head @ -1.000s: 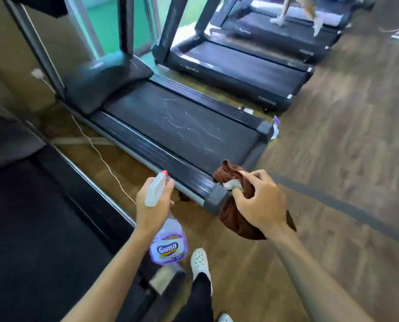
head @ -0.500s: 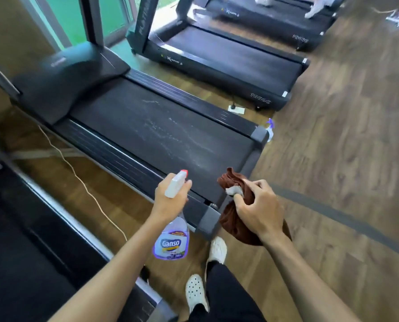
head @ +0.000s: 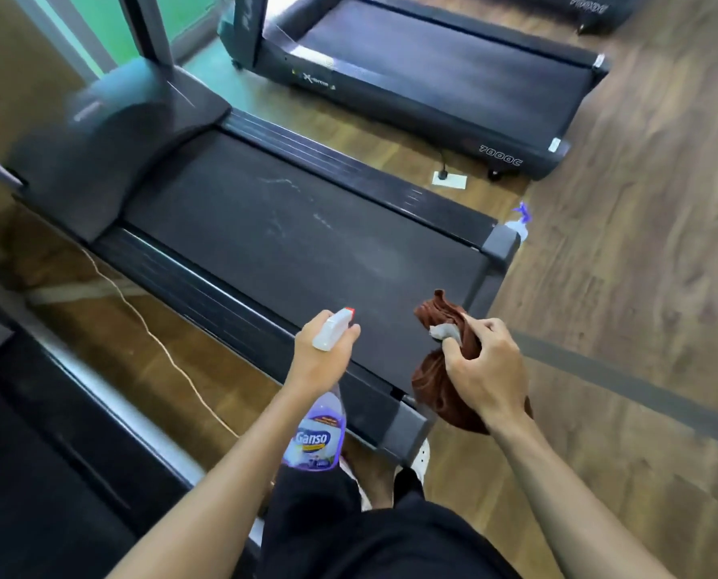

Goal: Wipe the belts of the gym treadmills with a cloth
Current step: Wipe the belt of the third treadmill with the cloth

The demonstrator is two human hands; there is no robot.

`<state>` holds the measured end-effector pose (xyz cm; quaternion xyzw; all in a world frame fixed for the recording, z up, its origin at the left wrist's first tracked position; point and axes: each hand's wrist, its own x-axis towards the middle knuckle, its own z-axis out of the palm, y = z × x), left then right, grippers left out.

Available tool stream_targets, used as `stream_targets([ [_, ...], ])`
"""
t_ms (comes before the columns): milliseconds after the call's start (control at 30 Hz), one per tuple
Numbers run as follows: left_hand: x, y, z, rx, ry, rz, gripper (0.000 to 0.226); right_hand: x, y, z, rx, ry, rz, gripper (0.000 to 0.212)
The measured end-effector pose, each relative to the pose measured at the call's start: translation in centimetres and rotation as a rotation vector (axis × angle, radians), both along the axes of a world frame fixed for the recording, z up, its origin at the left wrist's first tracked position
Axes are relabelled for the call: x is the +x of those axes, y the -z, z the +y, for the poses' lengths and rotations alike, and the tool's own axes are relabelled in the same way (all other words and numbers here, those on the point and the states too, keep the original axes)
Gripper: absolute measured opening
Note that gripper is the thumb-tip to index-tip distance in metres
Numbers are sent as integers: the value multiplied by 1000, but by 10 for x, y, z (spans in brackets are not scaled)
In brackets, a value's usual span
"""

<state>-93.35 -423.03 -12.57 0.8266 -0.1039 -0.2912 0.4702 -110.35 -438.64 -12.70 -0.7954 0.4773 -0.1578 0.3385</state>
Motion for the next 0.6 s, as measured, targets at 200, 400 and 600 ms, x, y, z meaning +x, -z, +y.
stream_targets([
  [200,83,18,-19,129,-72,-3,14,58,8,-4,16,128,36,34],
  [400,215,36,-3,246,-30,-82,26,147,9,40,5,261,79,43],
  [600,301,31,28,100,72,46,28,229,-9,98,-28,338,108,38],
])
